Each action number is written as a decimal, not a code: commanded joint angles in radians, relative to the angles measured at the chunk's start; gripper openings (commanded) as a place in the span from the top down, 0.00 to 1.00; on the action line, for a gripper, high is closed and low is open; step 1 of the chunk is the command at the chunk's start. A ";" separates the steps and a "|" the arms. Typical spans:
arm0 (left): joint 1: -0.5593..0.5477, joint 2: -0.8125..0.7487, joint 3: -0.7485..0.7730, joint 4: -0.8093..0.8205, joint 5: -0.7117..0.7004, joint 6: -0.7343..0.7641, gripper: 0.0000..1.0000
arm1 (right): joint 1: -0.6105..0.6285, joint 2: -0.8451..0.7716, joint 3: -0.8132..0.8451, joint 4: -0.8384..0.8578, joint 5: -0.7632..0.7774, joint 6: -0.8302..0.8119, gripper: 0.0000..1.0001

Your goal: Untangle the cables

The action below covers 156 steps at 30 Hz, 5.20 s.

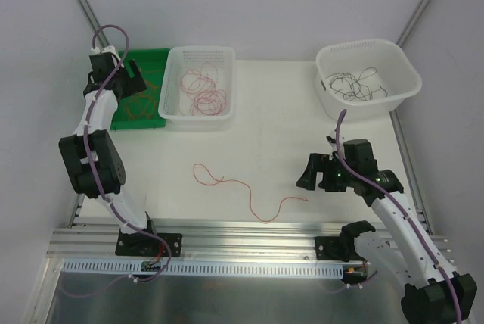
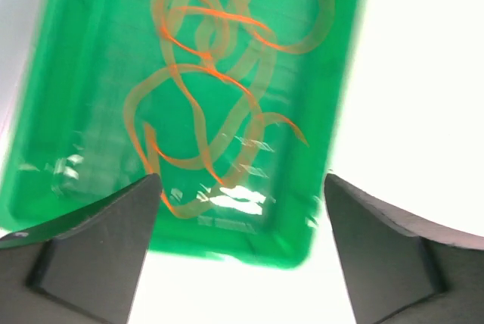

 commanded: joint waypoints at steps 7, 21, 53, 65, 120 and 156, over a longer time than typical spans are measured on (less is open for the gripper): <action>-0.330 -0.525 -0.331 -0.050 -0.052 -0.103 0.01 | 0.075 -0.027 0.043 0.002 0.104 0.088 0.03; -1.074 -0.613 -0.649 -0.122 -0.143 -0.238 0.01 | 0.082 -0.139 0.062 -0.067 0.176 0.093 0.03; -1.484 -0.025 -0.372 -0.299 -0.397 -0.595 0.62 | 0.084 -0.214 0.050 -0.115 0.220 0.091 0.03; -1.478 -0.042 -0.346 -0.385 -0.490 -0.540 1.00 | 0.082 -0.226 0.048 -0.115 0.223 0.088 0.03; -0.228 -0.116 0.753 -0.433 -0.455 0.153 1.00 | 0.081 -0.145 0.024 -0.021 0.171 0.033 0.03; -0.030 0.290 0.290 -0.060 0.002 -0.031 0.95 | 0.082 -0.103 0.033 -0.010 0.134 0.004 0.03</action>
